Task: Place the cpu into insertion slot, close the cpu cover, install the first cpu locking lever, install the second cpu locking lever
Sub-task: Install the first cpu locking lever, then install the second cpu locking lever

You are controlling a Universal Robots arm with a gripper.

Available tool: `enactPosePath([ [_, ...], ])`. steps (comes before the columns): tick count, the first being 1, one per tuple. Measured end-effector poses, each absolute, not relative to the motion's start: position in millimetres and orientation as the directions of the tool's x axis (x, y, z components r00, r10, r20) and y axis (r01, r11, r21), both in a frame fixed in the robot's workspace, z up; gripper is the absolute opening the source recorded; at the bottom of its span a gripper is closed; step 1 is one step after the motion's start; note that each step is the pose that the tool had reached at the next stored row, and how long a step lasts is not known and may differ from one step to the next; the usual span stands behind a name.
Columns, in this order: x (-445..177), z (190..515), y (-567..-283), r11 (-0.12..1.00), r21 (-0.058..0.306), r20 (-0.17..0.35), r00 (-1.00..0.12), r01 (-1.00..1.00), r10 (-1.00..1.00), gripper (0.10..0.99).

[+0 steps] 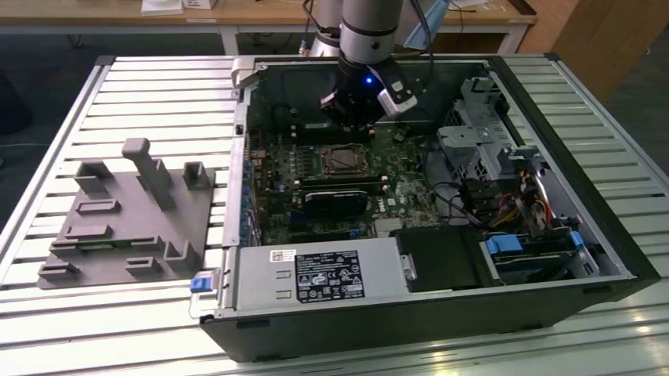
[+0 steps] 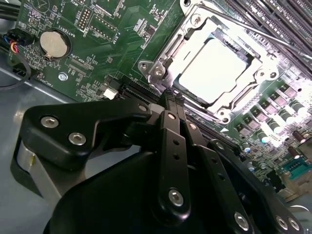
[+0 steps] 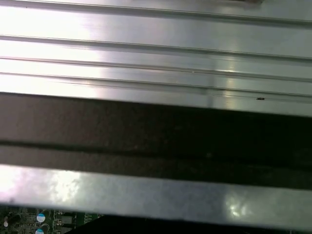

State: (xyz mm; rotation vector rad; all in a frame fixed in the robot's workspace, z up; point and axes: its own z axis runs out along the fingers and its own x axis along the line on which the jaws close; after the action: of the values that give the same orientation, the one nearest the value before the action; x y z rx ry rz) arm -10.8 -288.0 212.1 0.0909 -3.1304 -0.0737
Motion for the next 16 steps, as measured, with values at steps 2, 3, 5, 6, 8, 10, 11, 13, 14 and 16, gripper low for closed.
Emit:
enactPosePath([
  [2, -10.8, 212.0, -288.3, 0.997, 0.047, 0.008, -0.998, -0.058, -0.058, 0.106],
  [3, -10.8, 212.1, -288.5, 0.997, 0.047, 0.008, -0.998, -0.058, -0.058, 0.106],
  [5, -10.8, 212.1, -288.9, 0.997, 0.047, 0.008, -0.998, -0.058, -0.058, 0.106],
  [6, -10.8, 212.1, -289.1, 0.997, 0.047, 0.008, -0.998, -0.058, -0.058, 0.106],
  [8, -10.8, 212.1, -289.6, 0.997, 0.047, 0.008, -0.998, -0.058, -0.058, 0.106],
  [10, -10.8, 212.1, -290.1, 0.997, 0.047, 0.008, -0.998, -0.058, -0.058, 0.106],
  [11, -10.8, 212.1, -290.4, 0.997, 0.047, 0.008, -0.998, -0.058, -0.058, 0.106],
  [13, -10.8, 212.1, -290.8, 0.997, 0.047, 0.008, -0.998, -0.058, -0.058, 0.106],
  [14, -10.8, 212.1, -291.1, 0.997, 0.047, 0.008, -0.998, -0.058, -0.058, 0.106],
  [16, -10.8, 212.1, -291.8, 0.997, 0.047, 0.008, -0.998, -0.058, -0.058, 0.106],
])
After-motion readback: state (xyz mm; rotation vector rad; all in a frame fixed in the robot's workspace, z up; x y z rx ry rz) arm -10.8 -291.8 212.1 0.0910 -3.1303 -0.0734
